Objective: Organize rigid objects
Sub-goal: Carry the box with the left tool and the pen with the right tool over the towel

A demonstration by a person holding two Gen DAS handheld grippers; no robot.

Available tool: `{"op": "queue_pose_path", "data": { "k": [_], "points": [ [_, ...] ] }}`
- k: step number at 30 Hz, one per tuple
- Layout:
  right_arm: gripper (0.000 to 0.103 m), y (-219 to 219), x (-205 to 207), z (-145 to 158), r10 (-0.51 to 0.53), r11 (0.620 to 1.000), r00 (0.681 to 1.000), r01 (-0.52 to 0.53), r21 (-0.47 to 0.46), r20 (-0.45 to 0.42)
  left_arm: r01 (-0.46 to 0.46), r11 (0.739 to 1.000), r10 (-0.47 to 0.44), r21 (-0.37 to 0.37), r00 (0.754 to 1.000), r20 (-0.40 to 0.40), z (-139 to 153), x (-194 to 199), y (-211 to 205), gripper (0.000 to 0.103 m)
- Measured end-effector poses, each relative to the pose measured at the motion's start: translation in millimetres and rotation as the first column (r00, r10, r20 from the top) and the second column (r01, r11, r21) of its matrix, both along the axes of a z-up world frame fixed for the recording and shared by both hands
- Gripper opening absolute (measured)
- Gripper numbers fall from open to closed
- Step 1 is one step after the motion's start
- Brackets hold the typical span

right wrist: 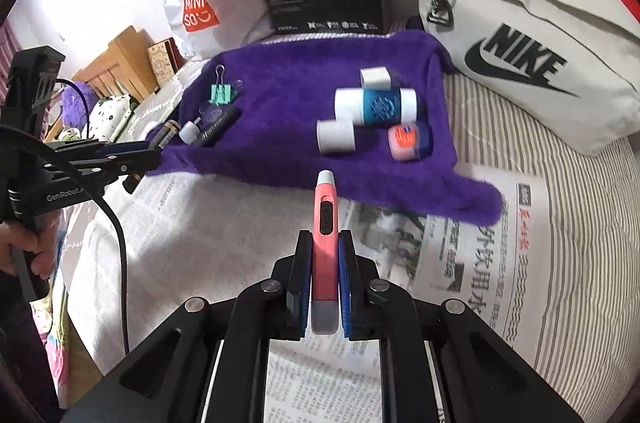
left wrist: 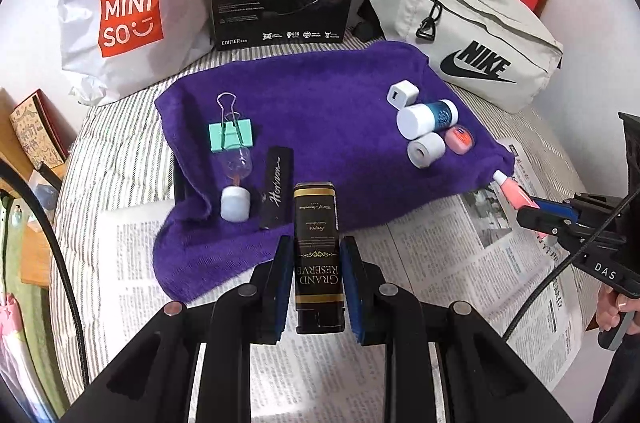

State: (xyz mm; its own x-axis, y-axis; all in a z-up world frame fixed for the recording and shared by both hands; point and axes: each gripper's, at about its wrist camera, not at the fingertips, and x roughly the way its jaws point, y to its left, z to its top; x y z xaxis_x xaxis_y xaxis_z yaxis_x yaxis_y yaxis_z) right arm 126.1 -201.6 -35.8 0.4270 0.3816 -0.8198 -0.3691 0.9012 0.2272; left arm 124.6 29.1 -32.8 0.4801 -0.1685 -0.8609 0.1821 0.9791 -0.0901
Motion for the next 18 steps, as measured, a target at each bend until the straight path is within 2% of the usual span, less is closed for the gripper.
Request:
{"op": "queue_pose_path", "data": {
  "k": [12, 18],
  "points": [
    [0.012, 23, 51, 21, 0.011, 1.0, 0.999, -0.012, 0.014, 0.05, -0.002, 1.0, 0.002, -0.006, 1.0, 0.008, 1, 29, 9, 0.023],
    [0.012, 43, 90, 19, 0.017, 1.0, 0.999, -0.018, 0.026, 0.041, -0.01, 1.0, 0.01, -0.008, 1.0, -0.002, -5, 40, 15, 0.023]
  ]
}}
